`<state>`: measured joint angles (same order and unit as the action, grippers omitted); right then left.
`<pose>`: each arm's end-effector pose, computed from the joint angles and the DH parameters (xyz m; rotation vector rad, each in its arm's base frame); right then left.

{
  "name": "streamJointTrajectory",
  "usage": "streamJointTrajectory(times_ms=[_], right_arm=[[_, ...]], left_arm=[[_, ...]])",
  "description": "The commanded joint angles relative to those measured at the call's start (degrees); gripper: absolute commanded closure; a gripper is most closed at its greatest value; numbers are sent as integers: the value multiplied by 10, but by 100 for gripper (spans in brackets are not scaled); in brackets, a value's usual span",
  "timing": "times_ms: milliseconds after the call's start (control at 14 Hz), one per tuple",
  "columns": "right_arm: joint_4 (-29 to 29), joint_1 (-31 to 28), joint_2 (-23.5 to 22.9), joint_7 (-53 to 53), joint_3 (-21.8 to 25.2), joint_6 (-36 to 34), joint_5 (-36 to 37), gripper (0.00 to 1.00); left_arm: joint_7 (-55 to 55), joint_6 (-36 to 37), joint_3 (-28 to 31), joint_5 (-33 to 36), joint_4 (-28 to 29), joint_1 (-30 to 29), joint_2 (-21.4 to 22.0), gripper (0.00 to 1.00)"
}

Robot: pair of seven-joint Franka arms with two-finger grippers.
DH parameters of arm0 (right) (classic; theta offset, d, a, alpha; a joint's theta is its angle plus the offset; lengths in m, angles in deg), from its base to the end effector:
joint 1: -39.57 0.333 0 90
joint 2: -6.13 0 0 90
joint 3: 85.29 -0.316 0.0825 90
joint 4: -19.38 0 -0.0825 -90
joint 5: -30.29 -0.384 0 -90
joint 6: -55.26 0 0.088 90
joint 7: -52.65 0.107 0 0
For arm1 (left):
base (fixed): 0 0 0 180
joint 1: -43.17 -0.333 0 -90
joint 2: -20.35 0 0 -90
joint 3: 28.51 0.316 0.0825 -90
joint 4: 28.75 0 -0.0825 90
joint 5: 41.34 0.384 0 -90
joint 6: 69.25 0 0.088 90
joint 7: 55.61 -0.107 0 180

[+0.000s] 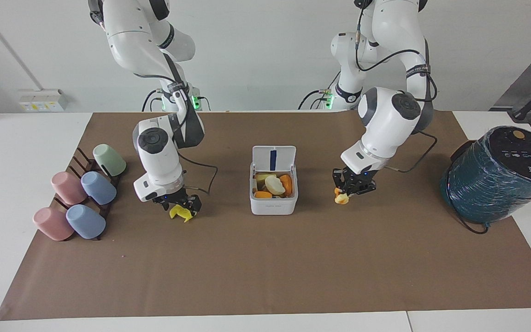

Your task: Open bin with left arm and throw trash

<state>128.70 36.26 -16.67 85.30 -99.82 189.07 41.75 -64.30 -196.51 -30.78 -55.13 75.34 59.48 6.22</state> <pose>0.6206 0.1109 0.2990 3.0847 -0.4030 0.0969 0.6035 -0.2092 0.4196 2.8674 -0.4965 0.2016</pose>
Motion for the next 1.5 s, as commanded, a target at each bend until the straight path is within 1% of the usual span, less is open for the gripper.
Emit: streamJointTrajectory(times_ms=[0,71,143,286,357,500,571,643,714,786,1071,1357,1429], right_arm=[[10,-4,-6,23,-7,18,17,0],[10,-4,-7,22,-6,24,17,0],[10,-4,-7,22,-6,29,17,13],[9,-4,-8,25,-7,26,17,83],[8,-4,-8,34,-7,25,16,100],[4,-5,-8,52,-8,22,16,100],[2,-5,-7,51,-8,22,16,100],[1,-5,-7,52,-8,21,15,100],[-1,-6,-6,54,-9,18,15,100],[-5,-8,-5,53,-9,15,15,100],[-38,-9,9,51,-9,-30,8,100],[-51,-10,56,56,-10,-54,2,100],[-55,-10,64,55,-10,-65,-13,100]], left_arm=[[5,8,7,-48,-17,30,-8,100],[7,3,7,-72,-18,34,-8,100],[6,-3,3,-87,-19,36,-9,100],[7,-24,-17,-105,-19,39,-8,100],[13,-32,-30,-118,-20,41,-9,100],[56,-40,-50,-135,-25,45,-9,100],[80,-40,-55,-135,-29,51,-10,90],[101,-40,-56,-135,-29,63,-9,59],[127,-47,-56,-133,-29,74,-9,1],[147,-58,-56,-130,-29,80,-8,0],[151,-48,-55,-129,-30,80,-3,0],[162,-53,-56,-129,-30,85,-2,0],[176,-58,-56,-129,-30,93,-3,0]])
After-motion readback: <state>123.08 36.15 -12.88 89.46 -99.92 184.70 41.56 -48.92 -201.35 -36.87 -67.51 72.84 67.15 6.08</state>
